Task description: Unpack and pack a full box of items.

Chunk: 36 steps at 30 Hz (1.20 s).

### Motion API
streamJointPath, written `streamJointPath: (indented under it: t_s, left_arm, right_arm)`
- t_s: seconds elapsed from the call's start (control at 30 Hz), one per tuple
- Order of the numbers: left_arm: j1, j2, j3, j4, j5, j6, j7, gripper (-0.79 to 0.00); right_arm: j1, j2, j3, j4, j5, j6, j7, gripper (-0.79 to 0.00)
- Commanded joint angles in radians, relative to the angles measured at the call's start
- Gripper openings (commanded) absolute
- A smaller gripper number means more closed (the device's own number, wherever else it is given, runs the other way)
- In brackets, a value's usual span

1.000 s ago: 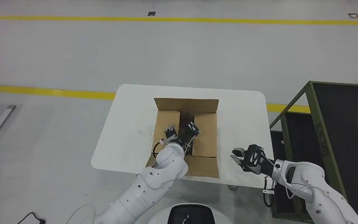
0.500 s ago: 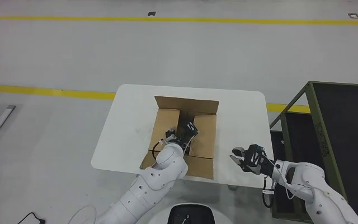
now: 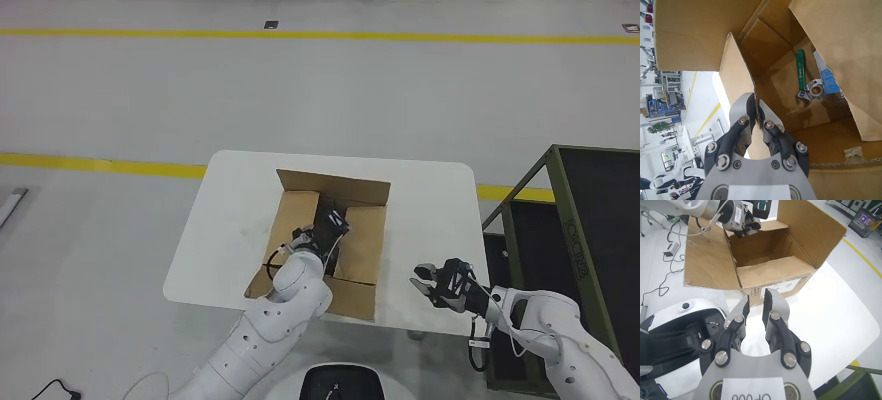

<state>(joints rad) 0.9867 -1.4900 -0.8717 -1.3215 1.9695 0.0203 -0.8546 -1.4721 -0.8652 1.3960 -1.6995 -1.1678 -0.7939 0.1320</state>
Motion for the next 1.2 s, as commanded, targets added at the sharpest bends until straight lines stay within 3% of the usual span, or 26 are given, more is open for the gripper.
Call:
streamJointPath:
  t_s: [0.0,0.57,1.0,1.17]
  left_arm:
    - [0.01,0.002,-0.023,-0.029,-0.014,-0.002,0.01,-0.785]
    - [0.111,0.01,-0.258,-0.288,-0.384,-0.012,0.042,-0.785]
    - [0.149,0.016,-0.43,-0.24,-0.745,-0.006,0.089,-0.785]
    - [0.15,0.024,-0.455,-0.238,-0.752,-0.028,0.093,-0.785]
  right_arm:
    - [0.001,-0.001,-0.001,0.001,0.0,-0.001,-0.001,-0.597]
    - [-0.003,-0.003,0.001,0.02,0.001,-0.016,0.004,-0.6]
    - [0.018,-0.009,-0.016,0.036,0.009,-0.011,0.001,-0.6]
    - [0.027,-0.011,-0.027,0.047,0.003,-0.013,-0.004,-0.6]
